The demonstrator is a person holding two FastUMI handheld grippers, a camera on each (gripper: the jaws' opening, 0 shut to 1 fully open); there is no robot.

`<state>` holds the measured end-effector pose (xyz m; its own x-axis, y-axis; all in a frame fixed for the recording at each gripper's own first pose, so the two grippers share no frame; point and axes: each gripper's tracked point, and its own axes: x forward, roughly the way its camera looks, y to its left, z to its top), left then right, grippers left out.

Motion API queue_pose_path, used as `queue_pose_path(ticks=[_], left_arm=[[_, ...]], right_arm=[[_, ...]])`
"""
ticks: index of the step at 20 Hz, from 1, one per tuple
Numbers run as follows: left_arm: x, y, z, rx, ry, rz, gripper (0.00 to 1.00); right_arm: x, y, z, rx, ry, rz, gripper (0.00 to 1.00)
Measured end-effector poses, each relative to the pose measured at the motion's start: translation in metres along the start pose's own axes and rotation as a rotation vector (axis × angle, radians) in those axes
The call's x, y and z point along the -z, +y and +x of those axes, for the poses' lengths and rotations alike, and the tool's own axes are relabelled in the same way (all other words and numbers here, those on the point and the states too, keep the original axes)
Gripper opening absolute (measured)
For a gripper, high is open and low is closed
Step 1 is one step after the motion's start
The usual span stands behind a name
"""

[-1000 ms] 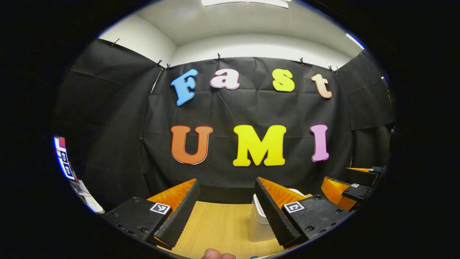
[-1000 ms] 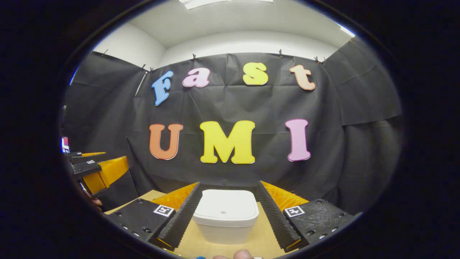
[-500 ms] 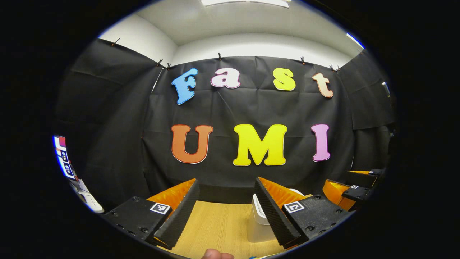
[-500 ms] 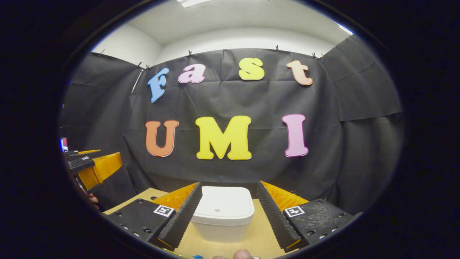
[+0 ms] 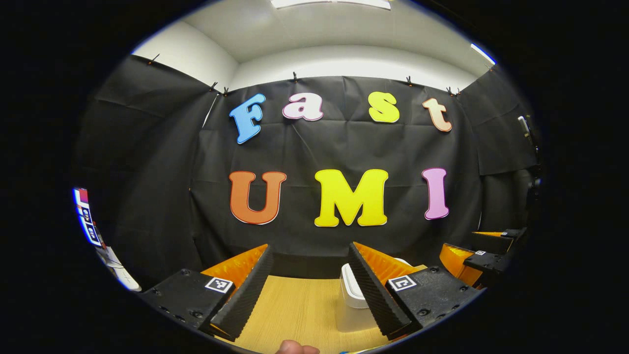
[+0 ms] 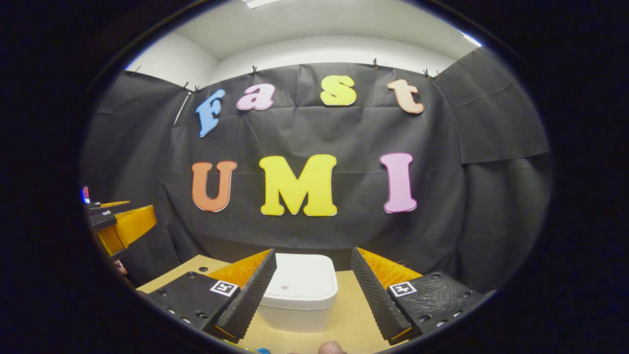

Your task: Press the lid of the desktop garbage bin to open it, pick up the crumpled paper on the desktop and throw it into the bin, then pick up the pop can on the desktop and drop it into the bin, and finally close the garbage bin lid.

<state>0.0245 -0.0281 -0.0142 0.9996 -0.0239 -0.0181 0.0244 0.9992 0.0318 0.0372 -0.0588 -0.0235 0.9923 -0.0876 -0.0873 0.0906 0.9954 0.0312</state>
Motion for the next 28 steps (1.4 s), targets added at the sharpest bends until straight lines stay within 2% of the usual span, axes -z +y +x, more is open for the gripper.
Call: queue_pose_path(ticks=[5, 10, 12, 13, 14, 15, 16, 17, 18, 19, 22, 28], left_arm=[[-0.001, -0.009, -0.002, 0.019, 0.000, -0.007, 0.99], [0.002, -0.011, -0.005, 0.009, 0.013, -0.020, 0.99], [0.003, -0.013, -0.007, 0.008, 0.021, -0.023, 0.99], [0.003, -0.012, -0.007, 0.007, 0.022, -0.019, 0.99], [0.004, -0.012, -0.006, 0.004, 0.022, -0.015, 0.99], [0.004, -0.010, -0.006, 0.000, 0.023, -0.013, 0.99], [0.004, -0.009, -0.007, -0.003, 0.023, -0.014, 0.99], [0.004, -0.007, -0.005, -0.010, 0.023, -0.016, 0.99], [0.005, -0.005, -0.005, -0.018, 0.021, -0.017, 0.99], [0.003, -0.004, -0.003, -0.024, 0.022, -0.016, 0.99], [0.006, -0.005, 0.002, -0.027, 0.029, -0.018, 0.99], [0.007, -0.005, 0.010, -0.028, 0.038, 0.002, 0.99]], right_arm=[[0.016, 0.000, 0.013, -0.016, 0.060, -0.008, 0.95], [0.036, 0.004, 0.032, -0.039, 0.138, -0.010, 0.84], [0.043, 0.006, 0.036, -0.048, 0.169, -0.025, 0.64], [0.052, 0.008, 0.044, -0.049, 0.185, -0.035, 0.64], [0.053, 0.006, 0.050, -0.049, 0.198, -0.037, 0.58], [0.055, 0.006, 0.049, -0.052, 0.214, -0.034, 0.52], [0.057, 0.004, 0.052, -0.046, 0.227, -0.033, 0.40], [0.060, 0.003, 0.056, -0.043, 0.240, -0.030, 0.35], [0.066, 0.006, 0.061, -0.054, 0.262, -0.019, 0.15], [0.069, 0.008, 0.066, -0.061, 0.281, -0.014, 0.03], [0.078, 0.012, 0.080, -0.082, 0.309, -0.016, 0.00], [0.104, 0.025, 0.103, -0.116, 0.381, -0.055, 0.00]])
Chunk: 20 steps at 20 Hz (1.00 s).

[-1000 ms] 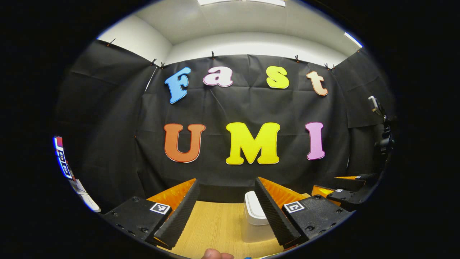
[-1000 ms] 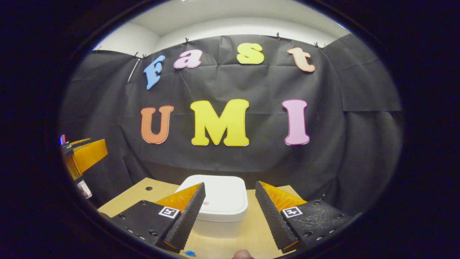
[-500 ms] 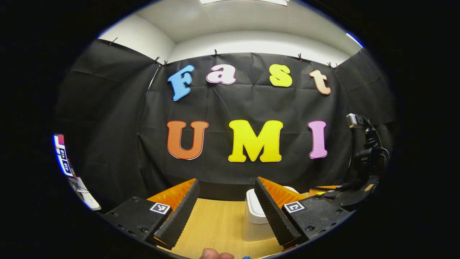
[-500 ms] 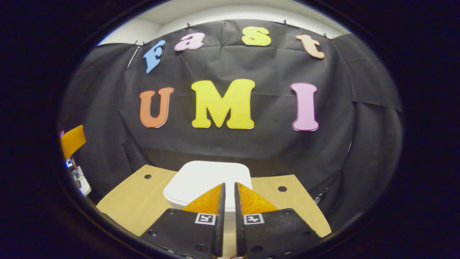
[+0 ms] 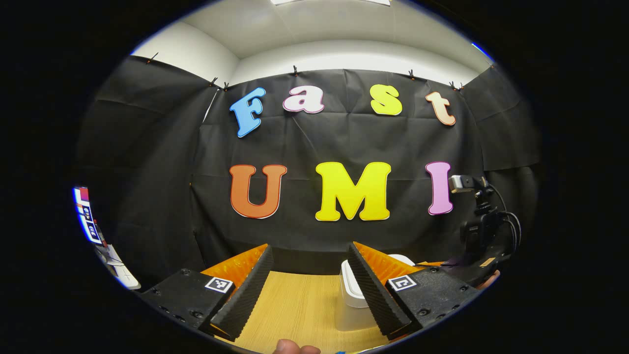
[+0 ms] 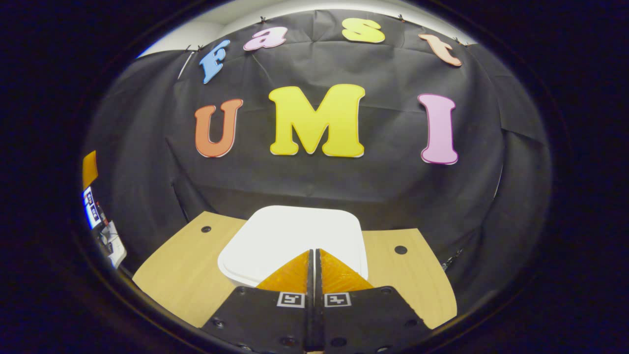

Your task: Press the lid of the desktop garbage bin to open it, pick up the crumpled paper on the desktop and throw it into the bin, then pick up the pop can on the desktop and drop it into the bin, and finally close the garbage bin lid.

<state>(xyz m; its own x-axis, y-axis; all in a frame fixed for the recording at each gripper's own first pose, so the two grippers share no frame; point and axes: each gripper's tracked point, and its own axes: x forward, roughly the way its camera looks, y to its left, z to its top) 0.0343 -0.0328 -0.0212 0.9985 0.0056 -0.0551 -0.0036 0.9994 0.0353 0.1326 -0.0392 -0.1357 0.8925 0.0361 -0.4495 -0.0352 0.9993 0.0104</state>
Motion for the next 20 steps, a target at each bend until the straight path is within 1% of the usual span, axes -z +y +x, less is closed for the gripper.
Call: queue_pose_path(ticks=[3, 6, 10, 12, 15, 16, 17, 18, 19, 20], left_arm=[[0.000, 0.001, 0.001, -0.004, 0.005, -0.001, 0.99], [0.004, 0.001, 0.003, -0.002, 0.016, -0.011, 0.99], [0.007, -0.002, 0.004, 0.006, 0.025, -0.029, 0.98], [0.008, -0.005, 0.005, 0.012, 0.027, -0.030, 0.99], [0.007, -0.009, 0.004, 0.027, 0.023, -0.035, 0.99], [0.007, -0.008, 0.004, 0.030, 0.020, -0.036, 0.99], [0.007, -0.008, 0.003, 0.033, 0.023, -0.035, 0.99], [0.008, -0.007, 0.003, 0.033, 0.027, -0.035, 0.99], [0.009, -0.006, 0.002, 0.035, 0.029, -0.036, 0.98], [0.009, -0.007, 0.002, 0.038, 0.029, -0.037, 0.98]], right_arm=[[0.011, 0.003, 0.006, -0.009, 0.043, -0.011, 0.00], [0.019, 0.004, 0.007, -0.009, 0.062, -0.021, 0.00], [0.030, 0.005, 0.005, 0.007, 0.049, -0.054, 0.01], [0.030, 0.004, 0.006, 0.028, 0.042, -0.059, 0.01], [0.017, 0.006, 0.004, 0.024, 0.033, -0.023, 0.00], [0.012, -0.002, 0.001, 0.056, 0.016, -0.045, 0.01], [0.004, -0.006, -0.004, 0.076, -0.011, -0.067, 0.14], [-0.006, -0.004, -0.010, 0.078, -0.053, -0.070, 0.23], [-0.016, -0.001, -0.016, 0.062, -0.086, -0.063, 0.41], [-0.021, 0.000, -0.021, 0.053, -0.109, -0.060, 0.51]])
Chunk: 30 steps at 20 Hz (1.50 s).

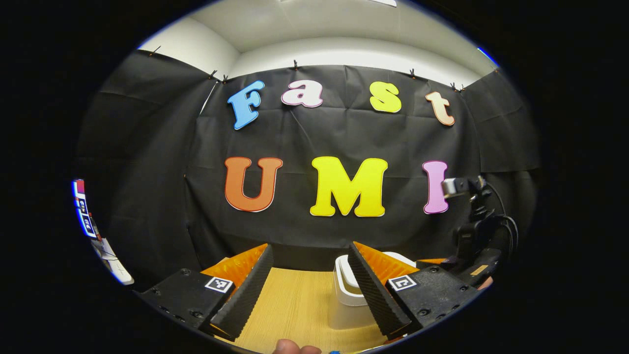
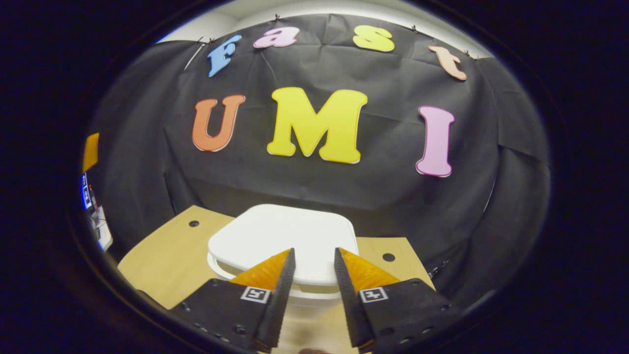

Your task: Press the lid of the desktop garbage bin to open it, pick up the crumpled paper on the desktop and throw it into the bin, then pick up the pop can on the desktop and drop it into the bin, and finally close the garbage bin lid.

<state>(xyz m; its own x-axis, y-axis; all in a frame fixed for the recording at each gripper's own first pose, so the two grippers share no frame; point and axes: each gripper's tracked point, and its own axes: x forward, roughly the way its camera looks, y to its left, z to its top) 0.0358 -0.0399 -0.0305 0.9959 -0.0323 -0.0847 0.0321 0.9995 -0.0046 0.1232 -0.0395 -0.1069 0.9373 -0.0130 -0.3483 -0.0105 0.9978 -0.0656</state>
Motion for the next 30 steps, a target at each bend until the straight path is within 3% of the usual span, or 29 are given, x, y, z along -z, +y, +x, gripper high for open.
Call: queue_pose_path(ticks=[1, 3, 5, 12, 19, 20, 23, 30], left_arm=[[0.000, 0.001, 0.000, 0.002, 0.002, 0.000, 0.98], [0.002, 0.001, -0.001, 0.009, 0.005, 0.001, 0.99], [0.003, 0.002, -0.002, 0.013, 0.008, 0.003, 0.99], [0.015, -0.003, -0.008, 0.034, 0.038, 0.007, 0.99], [0.035, -0.015, -0.012, 0.053, 0.080, 0.004, 0.99], [0.039, -0.017, -0.013, 0.059, 0.090, 0.005, 0.99], [0.055, -0.023, -0.018, 0.070, 0.129, 0.013, 0.99], [0.128, -0.034, -0.031, 0.088, 0.295, 0.022, 0.99]], right_arm=[[-0.005, -0.002, -0.003, 0.002, -0.017, -0.002, 0.70], [-0.015, -0.006, -0.008, 0.005, -0.048, 0.004, 0.88], [-0.022, -0.009, -0.016, 0.005, -0.076, 0.030, 0.98], [-0.029, -0.017, -0.040, 0.032, -0.141, 0.065, 0.96], [-0.009, -0.032, -0.068, 0.051, -0.132, 0.090, 0.98], [-0.005, -0.032, -0.071, 0.049, -0.130, 0.089, 0.94], [0.007, -0.035, -0.078, 0.040, -0.120, 0.084, 0.98], [0.042, -0.051, -0.093, 0.059, -0.079, 0.083, 0.96]])
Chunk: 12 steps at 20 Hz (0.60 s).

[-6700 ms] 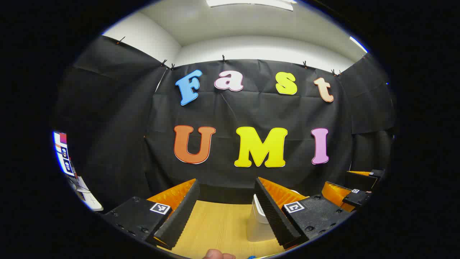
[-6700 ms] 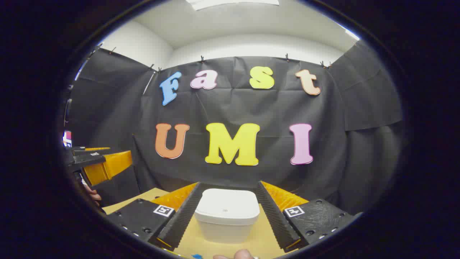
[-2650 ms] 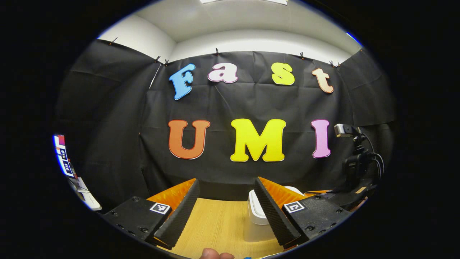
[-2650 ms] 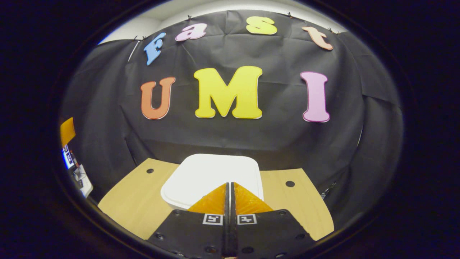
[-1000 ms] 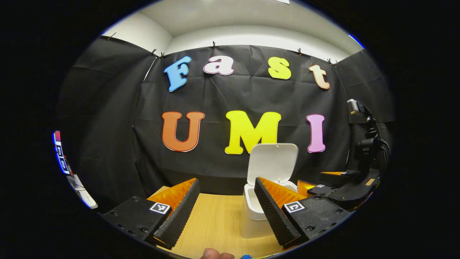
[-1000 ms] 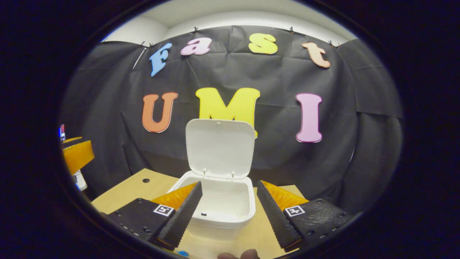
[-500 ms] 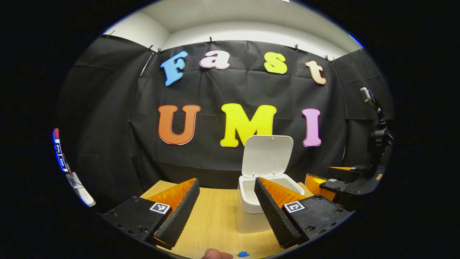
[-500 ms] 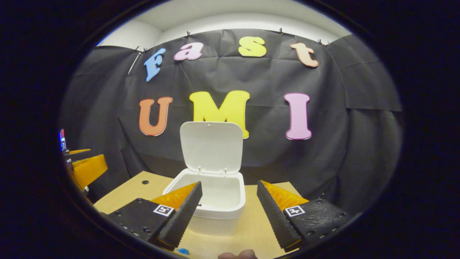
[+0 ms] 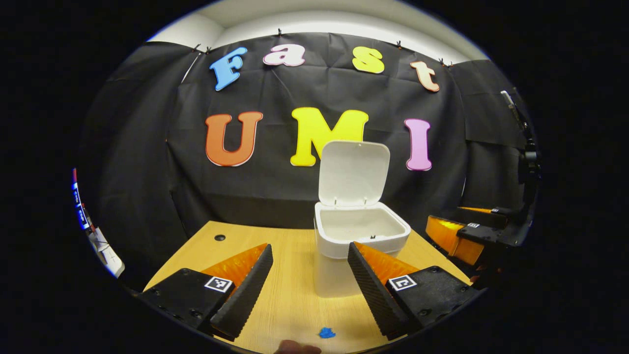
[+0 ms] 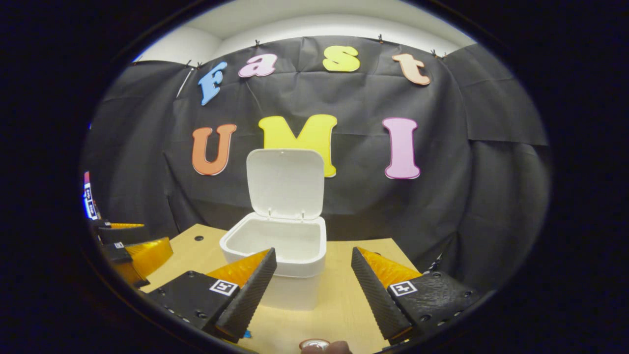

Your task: Press the lid of the desktop garbage bin to open it, pick up the crumpled paper on the desktop and throw it into the bin, then pick up the pop can on the desktop and drop it into the bin, and finally close the garbage bin lid.

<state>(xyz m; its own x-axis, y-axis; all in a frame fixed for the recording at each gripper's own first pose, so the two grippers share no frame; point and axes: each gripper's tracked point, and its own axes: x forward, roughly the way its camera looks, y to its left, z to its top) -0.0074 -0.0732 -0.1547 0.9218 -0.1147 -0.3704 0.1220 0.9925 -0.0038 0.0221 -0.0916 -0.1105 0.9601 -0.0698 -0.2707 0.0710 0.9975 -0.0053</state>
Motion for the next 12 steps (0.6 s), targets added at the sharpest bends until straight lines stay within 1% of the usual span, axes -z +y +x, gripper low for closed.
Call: queue_pose_path(ticks=[3, 7, 8, 9, 12], left_arm=[[0.046, -0.004, 0.004, 0.002, 0.105, -0.018, 0.99], [0.098, -0.011, 0.007, 0.005, 0.215, -0.040, 1.00], [0.110, -0.016, 0.007, 0.011, 0.237, -0.050, 1.00], [0.122, -0.021, 0.006, 0.018, 0.261, -0.059, 1.00], [0.158, -0.033, 0.011, 0.023, 0.335, -0.081, 1.00]], right_arm=[[0.021, -0.010, -0.004, 0.013, 0.041, -0.013, 0.96], [0.045, -0.021, -0.011, 0.029, 0.092, -0.036, 0.96], [0.049, -0.021, -0.014, 0.026, 0.101, -0.035, 0.98], [0.055, -0.020, -0.016, 0.021, 0.114, -0.038, 0.96], [0.071, -0.020, -0.021, 0.009, 0.147, -0.063, 0.96]])
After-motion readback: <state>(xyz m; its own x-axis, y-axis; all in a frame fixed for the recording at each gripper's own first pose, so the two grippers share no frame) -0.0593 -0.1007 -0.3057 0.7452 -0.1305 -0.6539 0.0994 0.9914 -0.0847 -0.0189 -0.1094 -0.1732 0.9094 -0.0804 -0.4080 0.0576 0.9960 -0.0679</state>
